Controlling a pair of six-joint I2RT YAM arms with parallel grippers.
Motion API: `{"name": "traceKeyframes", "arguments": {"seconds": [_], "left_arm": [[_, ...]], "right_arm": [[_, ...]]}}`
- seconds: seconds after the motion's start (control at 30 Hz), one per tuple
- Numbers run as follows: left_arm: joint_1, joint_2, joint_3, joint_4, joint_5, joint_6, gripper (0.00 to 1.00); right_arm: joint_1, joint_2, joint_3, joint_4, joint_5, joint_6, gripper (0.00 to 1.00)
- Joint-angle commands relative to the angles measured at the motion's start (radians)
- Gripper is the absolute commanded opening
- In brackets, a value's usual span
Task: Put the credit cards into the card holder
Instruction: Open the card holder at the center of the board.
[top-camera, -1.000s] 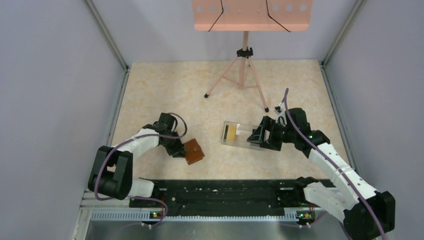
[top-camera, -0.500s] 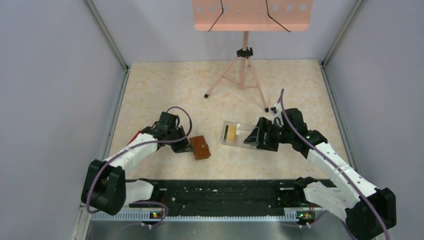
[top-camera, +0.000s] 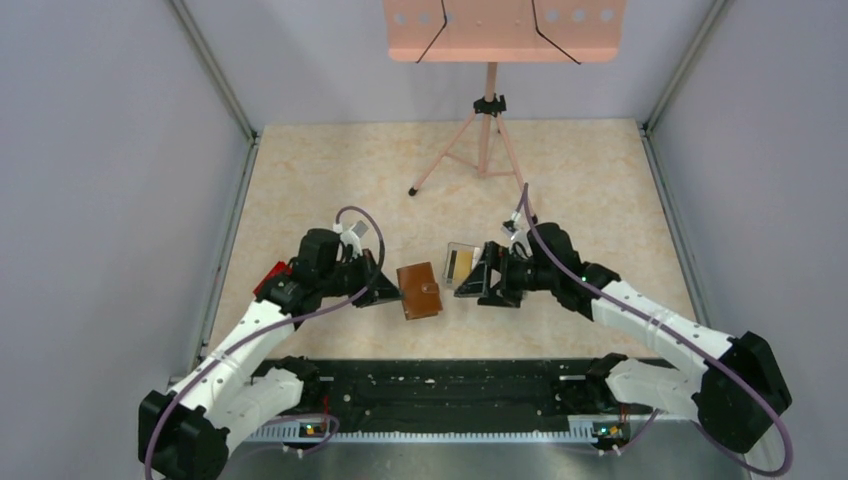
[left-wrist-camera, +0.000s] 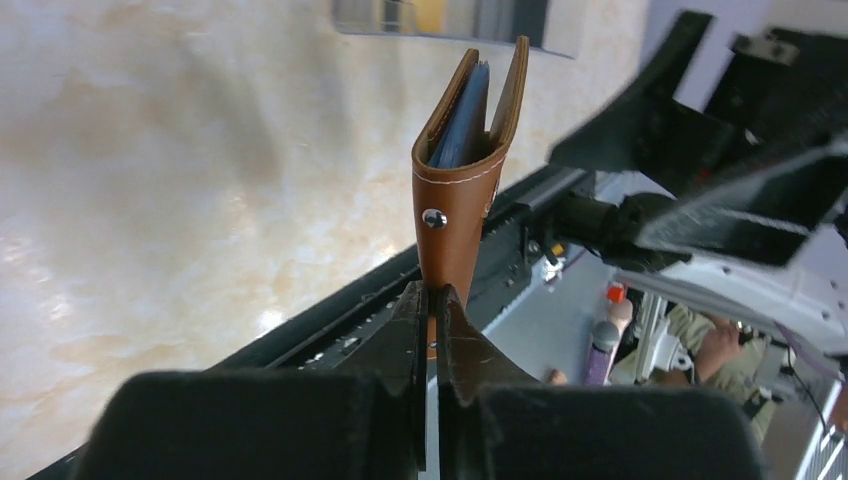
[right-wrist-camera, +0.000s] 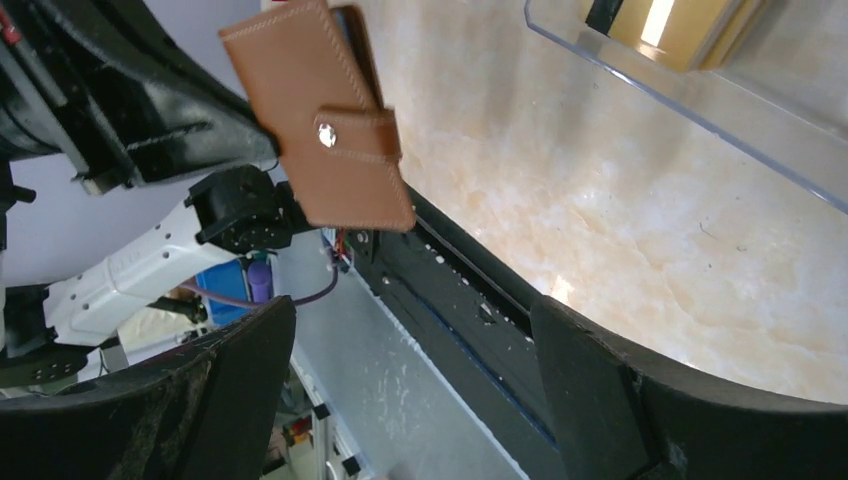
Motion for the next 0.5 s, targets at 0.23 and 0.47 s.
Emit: {"name": "traceKeyframes", "arguments": {"seconds": [0.23, 0.47], "left_arm": [[-0.133, -0.050, 0.075, 0.078, 0.156, 0.005, 0.00], [-0.204, -0.040, 0.091, 0.162, 0.165, -0.035, 0.00]], "right_arm": [[0.044, 0.099, 0.041, 0.319, -0.107, 0.070, 0.90], [0.065, 0.127, 0.030, 0.378, -0.157, 0.087, 0.88]]}}
